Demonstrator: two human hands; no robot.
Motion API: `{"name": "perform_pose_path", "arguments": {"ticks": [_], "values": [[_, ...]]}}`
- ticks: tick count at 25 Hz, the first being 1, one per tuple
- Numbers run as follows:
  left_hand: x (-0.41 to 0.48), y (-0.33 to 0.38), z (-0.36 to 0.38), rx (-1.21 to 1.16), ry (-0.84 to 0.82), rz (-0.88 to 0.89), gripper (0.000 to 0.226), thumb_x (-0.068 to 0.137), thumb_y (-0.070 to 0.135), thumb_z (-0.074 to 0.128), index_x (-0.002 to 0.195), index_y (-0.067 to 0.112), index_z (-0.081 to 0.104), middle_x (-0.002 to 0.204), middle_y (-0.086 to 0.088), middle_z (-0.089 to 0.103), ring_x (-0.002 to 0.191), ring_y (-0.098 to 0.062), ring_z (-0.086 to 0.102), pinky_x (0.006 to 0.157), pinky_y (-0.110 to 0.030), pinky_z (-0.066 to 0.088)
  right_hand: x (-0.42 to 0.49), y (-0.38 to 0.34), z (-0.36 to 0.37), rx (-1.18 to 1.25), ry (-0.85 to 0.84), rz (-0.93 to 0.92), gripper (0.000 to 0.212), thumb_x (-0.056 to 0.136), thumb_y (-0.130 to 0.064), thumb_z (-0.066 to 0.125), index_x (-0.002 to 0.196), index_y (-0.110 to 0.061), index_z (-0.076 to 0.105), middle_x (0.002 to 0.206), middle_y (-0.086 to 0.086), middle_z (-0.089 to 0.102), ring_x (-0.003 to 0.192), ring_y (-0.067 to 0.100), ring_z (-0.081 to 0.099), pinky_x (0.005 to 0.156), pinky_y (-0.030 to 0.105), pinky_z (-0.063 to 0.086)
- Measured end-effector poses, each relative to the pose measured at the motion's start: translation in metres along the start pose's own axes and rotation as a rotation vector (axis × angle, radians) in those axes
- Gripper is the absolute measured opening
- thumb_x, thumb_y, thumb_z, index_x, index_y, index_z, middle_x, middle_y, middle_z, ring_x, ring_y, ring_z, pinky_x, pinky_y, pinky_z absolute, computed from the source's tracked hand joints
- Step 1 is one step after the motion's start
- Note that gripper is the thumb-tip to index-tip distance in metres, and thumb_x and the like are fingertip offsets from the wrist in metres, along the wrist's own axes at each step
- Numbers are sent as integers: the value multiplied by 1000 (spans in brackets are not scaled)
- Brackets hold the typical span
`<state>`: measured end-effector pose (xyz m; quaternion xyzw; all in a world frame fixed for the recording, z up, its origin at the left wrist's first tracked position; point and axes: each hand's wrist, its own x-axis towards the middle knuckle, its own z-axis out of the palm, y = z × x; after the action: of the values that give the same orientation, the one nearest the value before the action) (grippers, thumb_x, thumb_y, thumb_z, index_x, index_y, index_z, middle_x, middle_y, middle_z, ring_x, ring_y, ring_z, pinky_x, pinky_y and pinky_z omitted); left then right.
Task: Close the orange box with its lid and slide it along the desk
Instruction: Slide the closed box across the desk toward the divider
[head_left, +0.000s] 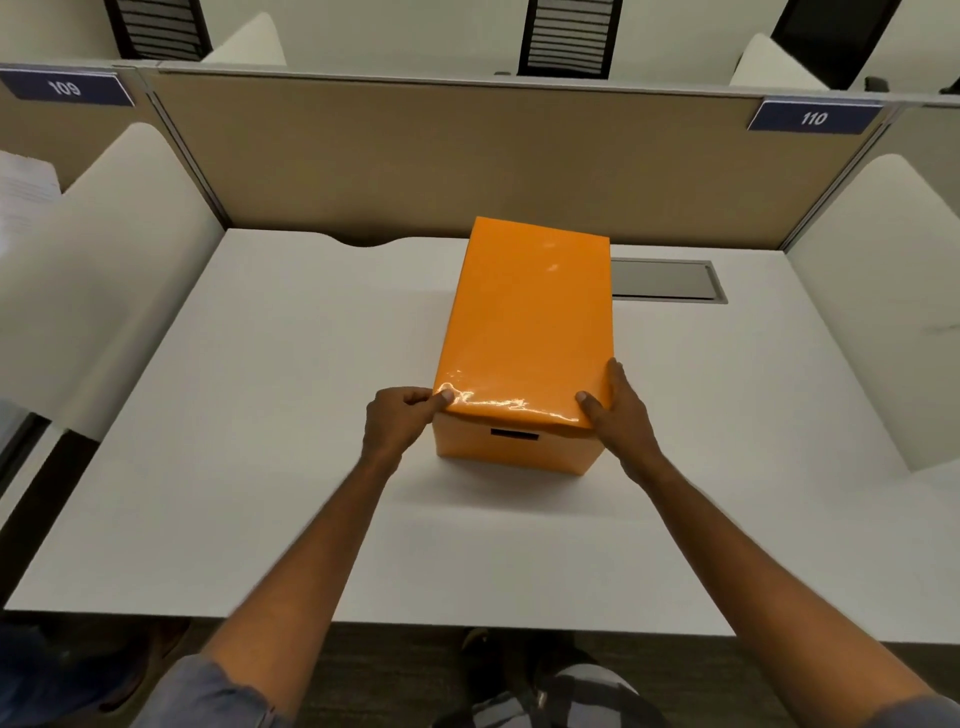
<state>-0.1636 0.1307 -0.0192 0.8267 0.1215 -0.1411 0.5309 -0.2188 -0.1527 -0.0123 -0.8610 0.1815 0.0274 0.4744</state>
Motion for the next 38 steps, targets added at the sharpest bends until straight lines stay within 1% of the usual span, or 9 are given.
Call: {"name": "perform_pose_path", "arguments": {"ticks": [10, 14, 17, 23, 26, 29, 31, 34, 38], "values": [[3, -5, 7, -100, -39, -66, 65, 83, 31, 79, 140, 10, 57, 125, -17, 69, 120, -33, 63, 106, -51, 50, -4, 10, 1, 13, -75, -47, 75, 105, -33, 47, 163, -14, 3, 170, 13, 16, 155, 35, 27, 120, 58, 34], [20, 9, 12, 71, -101, -12, 85, 86, 27, 74, 157, 18, 30, 153, -13, 47, 135, -33, 51, 108, -50, 48, 15, 10, -1, -147, -65, -65, 75, 106, -29, 46, 162, -7, 1, 172, 16, 1, 157, 38, 16, 126, 55, 22], [40, 31, 25, 230, -77, 68, 97, 83, 47, 76, 160, 23, 21, 161, -12, 37, 143, -36, 43, 112, -55, 44, 43, -6, -7, -288, -6, -116, 81, 103, -40, 50, 163, -9, 4, 173, 11, -5, 159, 35, 5, 127, 52, 15], [55, 39, 30, 314, -131, 88, 101, 73, 54, 82, 155, 28, 29, 151, -9, 51, 132, -36, 55, 103, -49, 49, 82, -9, -16, -541, -259, -154, 101, 94, -60, 54, 163, -13, -2, 172, 5, -12, 159, 27, -13, 129, 55, 12], [61, 30, 27, 323, -191, -33, 113, 62, 56, 88, 153, 32, 24, 152, -9, 50, 129, -35, 57, 101, -51, 53, 87, 0, -23, -604, -283, -170, 106, 86, -70, 58, 163, -17, 10, 173, 2, 1, 160, 27, 2, 127, 53, 22], [84, 42, 22, 321, -290, -157, 138, 56, 59, 88, 159, 31, 1, 165, -10, 28, 142, -40, 43, 99, -51, 54, 118, -9, -39, -644, -184, -243, 98, 76, -78, 60, 151, -19, 38, 164, 6, 31, 149, 32, 34, 112, 50, 43], [110, 64, 23, 356, -246, -110, 147, 51, 74, 78, 159, 31, -10, 170, -9, 12, 151, -40, 29, 108, -56, 46, 153, -21, -47, -608, -117, -281, 98, 80, -75, 60, 154, -16, 36, 167, 8, 27, 152, 33, 30, 116, 52, 38], [163, 109, 37, 396, -126, 50, 132, 62, 75, 72, 161, 28, -1, 170, -9, 13, 152, -40, 28, 117, -61, 35, 218, -39, -52, -542, -131, -272, 106, 84, -67, 62, 162, -12, 15, 173, 9, 5, 160, 32, 6, 126, 52, 19], [230, 155, 57, 455, -63, 149, 111, 76, 64, 72, 161, 24, 13, 167, -13, 24, 150, -39, 32, 116, -56, 36, 280, -50, -45, -553, -230, -238, 114, 84, -65, 65, 163, -10, 4, 173, 10, -7, 160, 31, -8, 127, 53, 12]]}}
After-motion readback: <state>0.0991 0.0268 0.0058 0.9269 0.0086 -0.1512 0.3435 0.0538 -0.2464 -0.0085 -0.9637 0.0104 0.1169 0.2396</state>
